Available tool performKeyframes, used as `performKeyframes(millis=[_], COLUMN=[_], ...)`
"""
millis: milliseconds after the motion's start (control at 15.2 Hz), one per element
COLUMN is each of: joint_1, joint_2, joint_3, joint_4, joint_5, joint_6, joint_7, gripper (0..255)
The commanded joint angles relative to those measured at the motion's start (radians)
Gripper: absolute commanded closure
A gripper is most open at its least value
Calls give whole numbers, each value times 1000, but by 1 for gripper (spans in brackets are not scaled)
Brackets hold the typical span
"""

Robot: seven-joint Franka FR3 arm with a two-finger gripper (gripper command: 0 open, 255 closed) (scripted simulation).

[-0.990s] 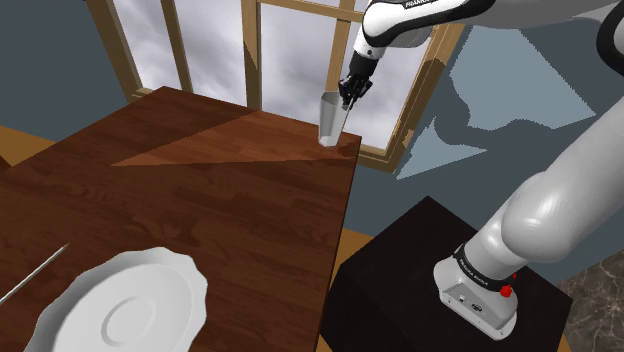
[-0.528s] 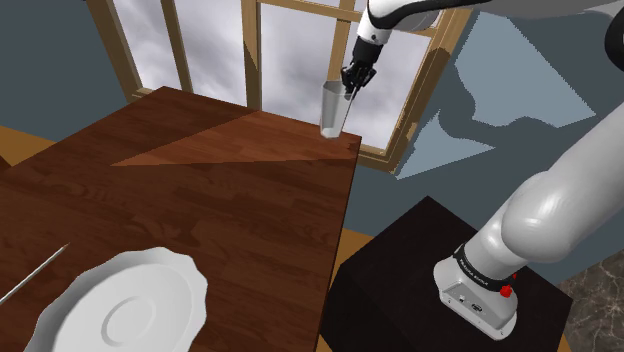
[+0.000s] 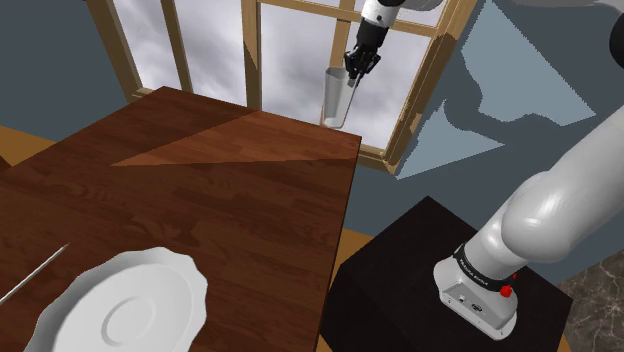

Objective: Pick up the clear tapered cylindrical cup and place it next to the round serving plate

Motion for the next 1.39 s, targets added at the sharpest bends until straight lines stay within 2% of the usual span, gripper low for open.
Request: performKeyframes(millis=[0,990,1320], joint_1=[0,-1,55], joint_2=[1,23,-23], joint_3=[1,-1,63], joint_4=[29,252,197], joint_5=[-1,-2,-11], joint_6=[-28,-228,-209], joint_7=[4,18,138], gripper=[255,255,255])
